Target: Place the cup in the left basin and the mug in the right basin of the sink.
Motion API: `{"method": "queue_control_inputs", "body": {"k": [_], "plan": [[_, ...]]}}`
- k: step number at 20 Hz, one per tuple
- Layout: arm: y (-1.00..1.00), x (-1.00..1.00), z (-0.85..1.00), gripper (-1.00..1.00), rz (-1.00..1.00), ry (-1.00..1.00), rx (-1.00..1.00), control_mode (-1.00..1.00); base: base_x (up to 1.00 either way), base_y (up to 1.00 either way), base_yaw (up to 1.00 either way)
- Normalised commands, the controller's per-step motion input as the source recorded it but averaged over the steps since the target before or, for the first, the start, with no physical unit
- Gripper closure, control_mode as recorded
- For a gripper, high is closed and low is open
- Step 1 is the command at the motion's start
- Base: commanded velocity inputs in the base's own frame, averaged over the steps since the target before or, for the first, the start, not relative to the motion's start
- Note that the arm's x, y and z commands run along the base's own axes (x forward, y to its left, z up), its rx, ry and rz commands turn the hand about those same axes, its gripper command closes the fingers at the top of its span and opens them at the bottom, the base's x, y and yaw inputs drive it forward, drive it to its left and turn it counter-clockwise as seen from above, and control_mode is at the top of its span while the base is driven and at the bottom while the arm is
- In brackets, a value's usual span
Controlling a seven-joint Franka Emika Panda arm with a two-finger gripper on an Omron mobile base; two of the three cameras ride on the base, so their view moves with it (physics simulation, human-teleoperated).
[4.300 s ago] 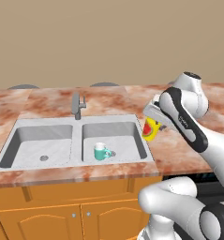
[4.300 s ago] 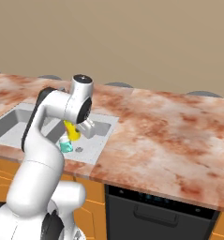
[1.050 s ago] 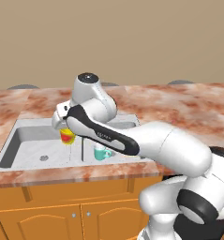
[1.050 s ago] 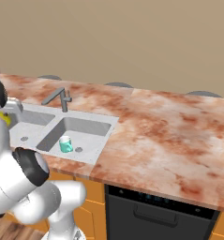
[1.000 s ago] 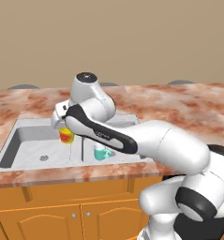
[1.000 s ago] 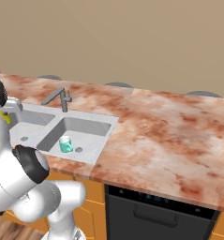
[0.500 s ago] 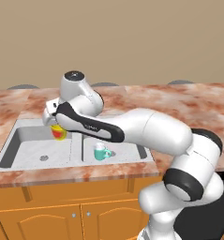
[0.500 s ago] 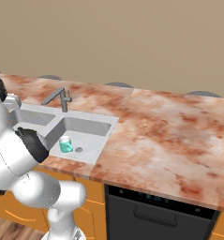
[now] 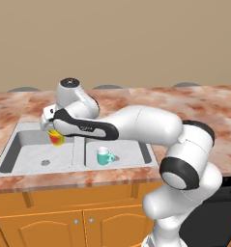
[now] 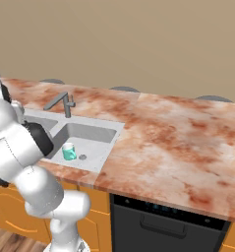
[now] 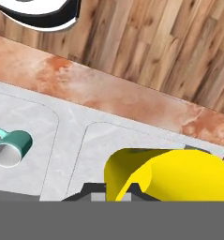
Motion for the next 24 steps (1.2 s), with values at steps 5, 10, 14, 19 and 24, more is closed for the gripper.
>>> {"method": "queue_control_inputs", "body": {"k": [5, 10, 14, 19, 24], "plan": [[0.19, 0.26, -0.26, 1.00, -0.09, 0.00, 0.00, -1.00, 0.00, 0.00, 0.00], [0.19, 0.33, -0.21, 1.00, -0.16, 0.00, 0.00, -1.00, 0.00, 0.00, 0.00], [0.15, 0.30, -0.22, 1.00, -0.15, 0.00, 0.00, -1.00, 0.00, 0.00, 0.00], [0.20, 0.30, -0.23, 1.00, -0.14, 0.00, 0.00, -1.00, 0.00, 0.00, 0.00], [0.20, 0.26, -0.21, 1.00, -0.12, 0.01, 0.05, -1.00, 0.00, 0.00, 0.00]]}}
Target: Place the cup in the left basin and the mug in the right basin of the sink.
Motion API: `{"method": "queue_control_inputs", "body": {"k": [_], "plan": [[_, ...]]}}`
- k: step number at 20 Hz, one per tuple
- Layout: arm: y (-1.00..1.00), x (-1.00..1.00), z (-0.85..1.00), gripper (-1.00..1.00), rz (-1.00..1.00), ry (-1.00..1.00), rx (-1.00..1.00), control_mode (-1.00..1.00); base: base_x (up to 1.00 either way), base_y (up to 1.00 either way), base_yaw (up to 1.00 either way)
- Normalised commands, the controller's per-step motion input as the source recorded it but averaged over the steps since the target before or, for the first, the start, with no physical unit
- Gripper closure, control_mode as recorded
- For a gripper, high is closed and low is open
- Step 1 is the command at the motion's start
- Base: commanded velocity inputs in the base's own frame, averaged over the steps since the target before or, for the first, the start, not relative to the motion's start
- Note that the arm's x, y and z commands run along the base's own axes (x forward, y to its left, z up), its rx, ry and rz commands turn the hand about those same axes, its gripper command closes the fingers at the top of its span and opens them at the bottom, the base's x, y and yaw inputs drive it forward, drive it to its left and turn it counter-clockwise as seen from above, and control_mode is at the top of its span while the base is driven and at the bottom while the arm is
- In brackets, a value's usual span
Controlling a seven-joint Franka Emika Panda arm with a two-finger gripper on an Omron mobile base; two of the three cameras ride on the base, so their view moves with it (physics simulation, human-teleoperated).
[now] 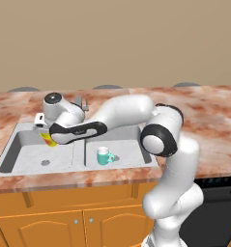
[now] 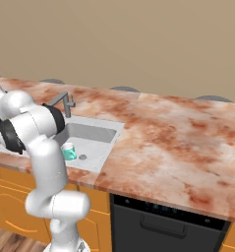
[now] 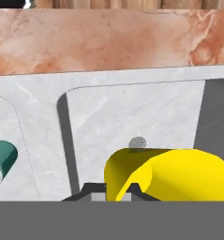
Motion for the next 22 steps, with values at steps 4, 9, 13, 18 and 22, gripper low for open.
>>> {"method": "queue_control_inputs", "body": {"k": [4, 9, 13, 18, 22], "plan": [[0.13, 0.26, -0.19, 1.00, -0.09, 0.08, 0.10, -1.00, 0.00, 0.00, 0.00], [0.09, 0.24, -0.27, 1.00, -0.08, 0.14, 0.09, -1.00, 0.00, 0.00, 0.00], [0.12, 0.18, -0.32, 1.00, -0.07, 0.06, 0.01, -1.00, 0.00, 0.00, 0.00], [0.17, 0.18, -0.32, 1.00, -0.06, 0.01, 0.00, -1.00, 0.00, 0.00, 0.00], [0.11, 0.21, -0.31, 1.00, -0.08, 0.00, 0.00, -1.00, 0.00, 0.00, 0.00]]}}
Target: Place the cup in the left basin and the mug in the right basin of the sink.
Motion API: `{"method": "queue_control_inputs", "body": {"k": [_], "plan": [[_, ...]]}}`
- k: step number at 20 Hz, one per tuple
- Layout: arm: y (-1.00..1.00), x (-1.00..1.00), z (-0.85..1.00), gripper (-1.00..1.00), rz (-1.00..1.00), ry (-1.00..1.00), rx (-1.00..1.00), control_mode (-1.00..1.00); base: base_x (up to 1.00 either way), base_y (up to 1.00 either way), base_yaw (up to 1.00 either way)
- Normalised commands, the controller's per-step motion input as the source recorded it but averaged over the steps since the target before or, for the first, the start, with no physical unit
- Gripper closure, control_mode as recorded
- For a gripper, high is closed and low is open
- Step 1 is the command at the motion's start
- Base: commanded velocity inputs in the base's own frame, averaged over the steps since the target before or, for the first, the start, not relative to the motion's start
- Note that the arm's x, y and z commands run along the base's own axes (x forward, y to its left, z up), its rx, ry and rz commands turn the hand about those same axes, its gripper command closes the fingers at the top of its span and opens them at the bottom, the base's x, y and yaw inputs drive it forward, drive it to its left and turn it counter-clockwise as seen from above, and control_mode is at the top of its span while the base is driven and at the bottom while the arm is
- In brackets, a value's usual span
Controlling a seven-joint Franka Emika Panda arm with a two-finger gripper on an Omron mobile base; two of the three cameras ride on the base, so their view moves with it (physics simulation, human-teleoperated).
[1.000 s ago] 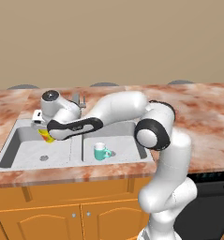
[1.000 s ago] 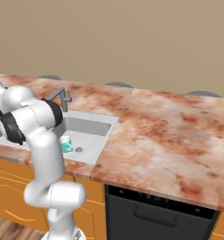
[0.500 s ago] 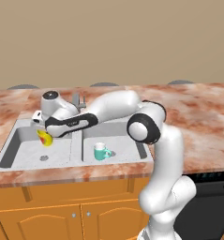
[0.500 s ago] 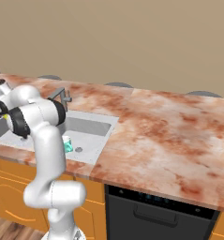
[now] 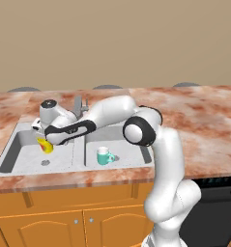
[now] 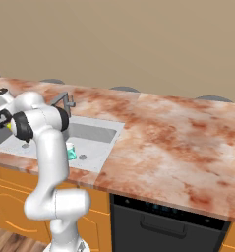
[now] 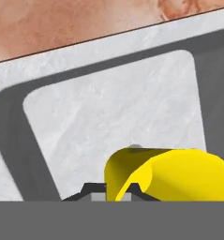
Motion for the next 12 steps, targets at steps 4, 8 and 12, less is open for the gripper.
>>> {"method": "queue_control_inputs", "body": {"k": [4, 8, 12], "plan": [[0.01, 0.22, -0.33, 1.00, -0.10, 0.04, 0.00, -1.00, 0.00, 0.00, 0.00], [0.00, 0.24, -0.35, 1.00, -0.12, 0.12, 0.00, -1.00, 0.00, 0.00, 0.00], [0.01, 0.24, -0.35, 1.00, -0.10, 0.15, 0.00, -1.00, 0.00, 0.00, 0.00]]}}
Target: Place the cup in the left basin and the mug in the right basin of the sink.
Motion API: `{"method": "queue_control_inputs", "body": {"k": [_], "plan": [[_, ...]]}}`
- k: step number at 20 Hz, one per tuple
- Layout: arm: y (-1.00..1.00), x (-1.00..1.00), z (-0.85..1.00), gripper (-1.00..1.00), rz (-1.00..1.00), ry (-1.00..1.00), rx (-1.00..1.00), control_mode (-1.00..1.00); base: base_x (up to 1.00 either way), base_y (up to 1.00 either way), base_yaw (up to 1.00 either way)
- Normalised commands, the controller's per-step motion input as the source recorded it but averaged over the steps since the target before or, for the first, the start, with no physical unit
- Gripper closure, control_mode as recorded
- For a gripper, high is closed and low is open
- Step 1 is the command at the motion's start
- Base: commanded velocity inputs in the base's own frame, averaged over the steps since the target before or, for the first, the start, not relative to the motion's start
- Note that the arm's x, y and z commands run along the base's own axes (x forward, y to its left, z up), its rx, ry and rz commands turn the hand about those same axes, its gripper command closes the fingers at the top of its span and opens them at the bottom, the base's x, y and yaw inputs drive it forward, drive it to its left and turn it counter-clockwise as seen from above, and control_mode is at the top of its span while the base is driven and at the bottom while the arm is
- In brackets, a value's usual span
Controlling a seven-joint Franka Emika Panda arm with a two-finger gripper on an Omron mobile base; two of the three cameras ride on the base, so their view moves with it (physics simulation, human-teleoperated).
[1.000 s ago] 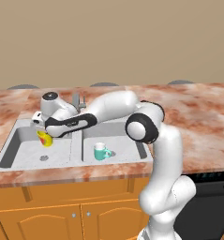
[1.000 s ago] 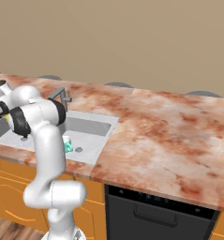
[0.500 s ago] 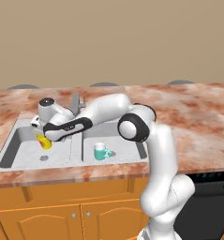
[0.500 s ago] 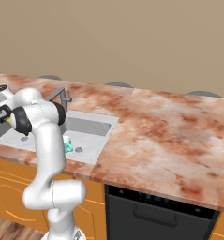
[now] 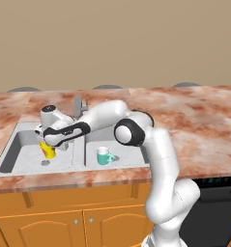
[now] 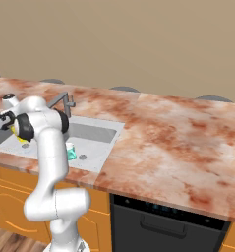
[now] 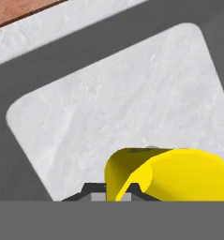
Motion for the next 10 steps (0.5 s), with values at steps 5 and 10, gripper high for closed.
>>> {"method": "queue_control_inputs", "body": {"k": [5, 10], "plan": [[0.04, 0.22, -0.37, 1.00, -0.10, 0.13, 0.00, -1.00, 0.00, 0.00, 0.00], [0.09, 0.17, -0.37, 1.00, -0.10, 0.06, 0.00, -1.00, 0.00, 0.00, 0.00]]}}
